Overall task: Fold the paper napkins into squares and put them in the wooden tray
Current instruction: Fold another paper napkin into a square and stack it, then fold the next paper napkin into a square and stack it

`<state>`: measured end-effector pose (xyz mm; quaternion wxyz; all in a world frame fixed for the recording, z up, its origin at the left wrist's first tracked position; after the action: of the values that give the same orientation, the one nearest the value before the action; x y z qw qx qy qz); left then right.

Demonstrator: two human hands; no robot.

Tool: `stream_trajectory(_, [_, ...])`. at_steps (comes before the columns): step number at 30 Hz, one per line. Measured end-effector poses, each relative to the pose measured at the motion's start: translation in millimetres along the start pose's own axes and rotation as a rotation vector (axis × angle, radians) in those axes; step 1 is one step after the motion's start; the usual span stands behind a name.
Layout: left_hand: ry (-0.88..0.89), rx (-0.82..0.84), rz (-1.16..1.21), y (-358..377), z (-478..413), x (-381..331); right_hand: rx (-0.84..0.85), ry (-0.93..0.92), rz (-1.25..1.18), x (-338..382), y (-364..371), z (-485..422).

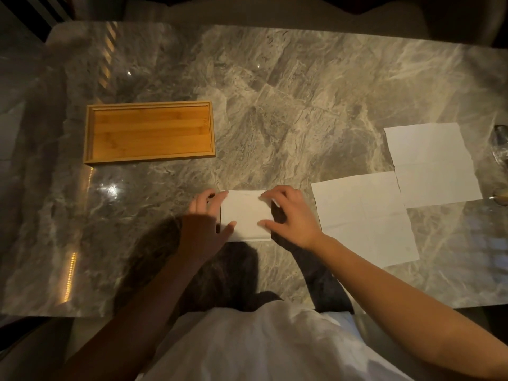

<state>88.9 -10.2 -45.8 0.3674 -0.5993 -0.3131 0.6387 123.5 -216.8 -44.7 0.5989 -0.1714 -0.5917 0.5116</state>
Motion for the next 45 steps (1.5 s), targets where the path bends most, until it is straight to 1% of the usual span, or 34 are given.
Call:
stream_trajectory(1, [0.038,0.033,-0.067,1.9,0.6,0.9,0.049,-0.054,0.108,0.3,2.6,1.3])
stream_trajectory(3, [0.054,0.119,-0.155,7.9,2.2,4.9,0.108,-0.083,0.234,0.0,7.7,2.8])
stream_trajectory(7, [0.019,0.223,-0.21,18.0,6.3,14.8,0.113,-0.055,0.309,-2.0,11.9,2.7])
stream_trajectory(10, [0.024,0.222,-0.213,20.6,9.6,19.2,0.136,-0.042,0.368,-5.3,14.7,3.8])
stream_trajectory(13, [0.048,0.198,-0.164,21.9,14.3,20.1,0.124,-0.037,0.378,-7.1,15.3,4.6])
stream_trajectory(21, [0.0,0.197,-0.187,23.1,18.1,19.6,0.131,-0.023,0.411,-8.6,17.1,2.6])
stream_trajectory(25, [-0.017,0.218,-0.187,24.0,15.8,17.8,0.128,-0.009,0.358,-8.1,15.8,3.0])
stream_trajectory(27, [-0.048,0.216,-0.192,22.0,10.7,16.3,0.103,0.012,0.255,-7.1,13.9,3.2])
stream_trajectory(29, [-0.039,0.165,-0.195,15.6,5.0,10.4,0.058,0.025,0.148,-6.0,10.0,2.7])
stream_trajectory(31, [0.013,0.081,-0.169,7.7,1.1,0.9,0.007,0.024,0.086,-6.4,5.2,2.3])
stream_trajectory(33, [0.083,0.014,-0.084,1.7,-0.6,-11.1,-0.04,0.015,0.056,-7.6,0.5,4.2])
stream_trajectory(37, [0.238,-0.042,0.127,-0.3,-2.4,-45.5,-0.078,0.005,-0.029,-10.6,-4.9,15.2])
stream_trajectory(40, [0.29,-0.029,0.149,10.6,-4.5,-73.6,-0.1,-0.005,-0.04,-18.1,-10.0,26.3])
stream_trajectory(43, [0.29,0.024,0.147,25.9,-5.1,-96.7,-0.135,-0.011,-0.037,-33.9,-21.5,39.5])
stream_trajectory(45, [0.322,0.064,0.114,37.1,-1.8,-112.7,-0.14,-0.005,-0.044,-49.2,-30.6,50.3])
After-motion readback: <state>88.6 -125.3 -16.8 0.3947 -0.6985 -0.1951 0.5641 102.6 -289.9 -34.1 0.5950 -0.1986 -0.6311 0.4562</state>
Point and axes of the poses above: each hand's wrist, its own z-axis away from the middle knuckle, its own y-axis out of the palm, x = y × z, the point moved 4 cm from there along -z, towards the middle knuckle, and after that the axes turned 8 degrees about z, right-handed, at the moved point
